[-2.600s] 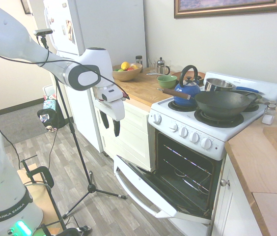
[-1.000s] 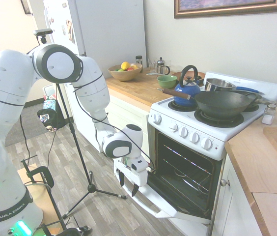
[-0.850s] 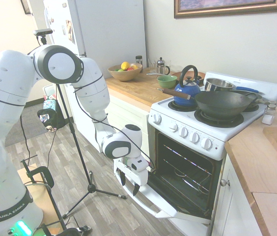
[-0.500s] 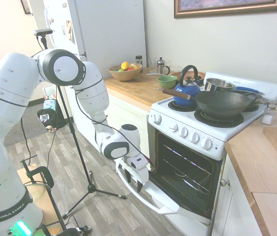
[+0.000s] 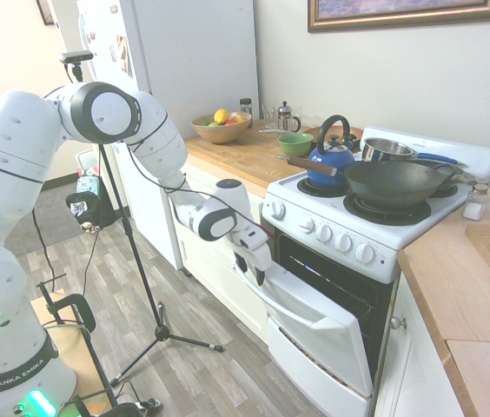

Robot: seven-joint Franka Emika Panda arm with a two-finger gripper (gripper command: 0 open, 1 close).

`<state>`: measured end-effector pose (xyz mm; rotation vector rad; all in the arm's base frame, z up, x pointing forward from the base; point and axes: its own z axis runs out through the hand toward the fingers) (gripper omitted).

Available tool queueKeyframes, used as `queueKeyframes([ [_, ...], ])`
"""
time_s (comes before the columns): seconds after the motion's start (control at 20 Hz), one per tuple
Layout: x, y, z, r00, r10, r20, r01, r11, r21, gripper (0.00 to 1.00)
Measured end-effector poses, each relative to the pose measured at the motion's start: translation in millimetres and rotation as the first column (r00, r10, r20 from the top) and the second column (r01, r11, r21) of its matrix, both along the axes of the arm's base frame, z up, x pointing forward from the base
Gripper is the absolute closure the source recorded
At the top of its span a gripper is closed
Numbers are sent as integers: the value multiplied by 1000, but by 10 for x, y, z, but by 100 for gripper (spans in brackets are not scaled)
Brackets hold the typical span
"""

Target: Close the oven

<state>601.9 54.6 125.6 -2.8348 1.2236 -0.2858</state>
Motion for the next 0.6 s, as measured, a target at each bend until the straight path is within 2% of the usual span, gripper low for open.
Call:
queueKeyframes([
  [0.15,380,198,290,999,-12,50,11,1000,2,0],
  [0.3,512,265,555,997,13,71,-12,1000,-10,0],
  [0.4,365,348,770,999,28,24,-28,1000,-9,0],
  [0.6,-186,285,1175,995,42,-92,-44,999,-11,0],
])
